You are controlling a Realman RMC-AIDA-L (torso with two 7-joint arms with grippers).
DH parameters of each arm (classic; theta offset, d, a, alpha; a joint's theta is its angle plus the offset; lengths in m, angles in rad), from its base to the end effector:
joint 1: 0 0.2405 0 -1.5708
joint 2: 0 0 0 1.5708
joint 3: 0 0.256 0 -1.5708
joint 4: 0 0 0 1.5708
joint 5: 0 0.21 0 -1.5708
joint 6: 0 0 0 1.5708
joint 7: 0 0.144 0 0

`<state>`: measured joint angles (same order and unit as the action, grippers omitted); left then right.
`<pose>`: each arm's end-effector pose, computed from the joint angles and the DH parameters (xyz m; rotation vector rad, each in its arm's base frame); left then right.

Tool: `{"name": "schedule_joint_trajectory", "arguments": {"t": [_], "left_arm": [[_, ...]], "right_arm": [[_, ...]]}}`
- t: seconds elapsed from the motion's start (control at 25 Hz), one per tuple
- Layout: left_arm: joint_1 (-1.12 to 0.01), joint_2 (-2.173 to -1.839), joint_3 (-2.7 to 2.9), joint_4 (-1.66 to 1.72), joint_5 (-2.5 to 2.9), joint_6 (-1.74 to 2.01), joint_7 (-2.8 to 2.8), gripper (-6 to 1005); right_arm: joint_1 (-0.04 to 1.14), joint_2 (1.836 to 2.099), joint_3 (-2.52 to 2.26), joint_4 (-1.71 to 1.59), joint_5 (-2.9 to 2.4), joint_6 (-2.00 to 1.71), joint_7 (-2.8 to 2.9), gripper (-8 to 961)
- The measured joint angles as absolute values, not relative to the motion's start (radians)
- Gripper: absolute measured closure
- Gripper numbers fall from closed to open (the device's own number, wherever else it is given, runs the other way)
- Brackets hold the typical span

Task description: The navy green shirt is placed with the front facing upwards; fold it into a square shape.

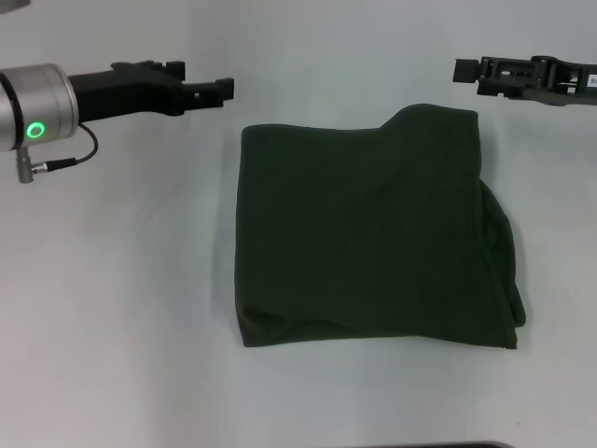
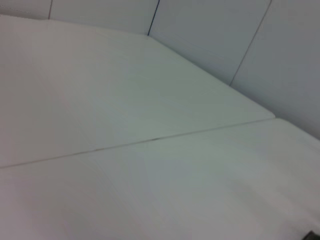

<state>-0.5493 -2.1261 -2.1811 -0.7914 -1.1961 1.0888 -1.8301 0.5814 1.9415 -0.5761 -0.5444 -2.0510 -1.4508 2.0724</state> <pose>-0.2434 0.3864 -0.0173 -2.4243 -0.9813 -0.5170 0.2954 0.3612 0.0484 -2.2842 1.5809 0.7623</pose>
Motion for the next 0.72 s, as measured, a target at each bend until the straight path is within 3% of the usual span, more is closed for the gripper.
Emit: {"name": "schedule_joint_trajectory", "arguments": {"t": [0.24,0.72], "left_arm": [[-0.551,-2.131,-2.177,-0.793,-1.161,1.095,-1.821,91],[-0.582,-2.139,-2.118,-0.793,-1.09,1.088,-1.817,92]], "right_arm": [[0.581,1.931,-0.58,-0.545,-2.051,-1.479,2.084,36],[0.578,1.941,-0.584,-0.536,-2.051,-1.486,2.083,38]]}}
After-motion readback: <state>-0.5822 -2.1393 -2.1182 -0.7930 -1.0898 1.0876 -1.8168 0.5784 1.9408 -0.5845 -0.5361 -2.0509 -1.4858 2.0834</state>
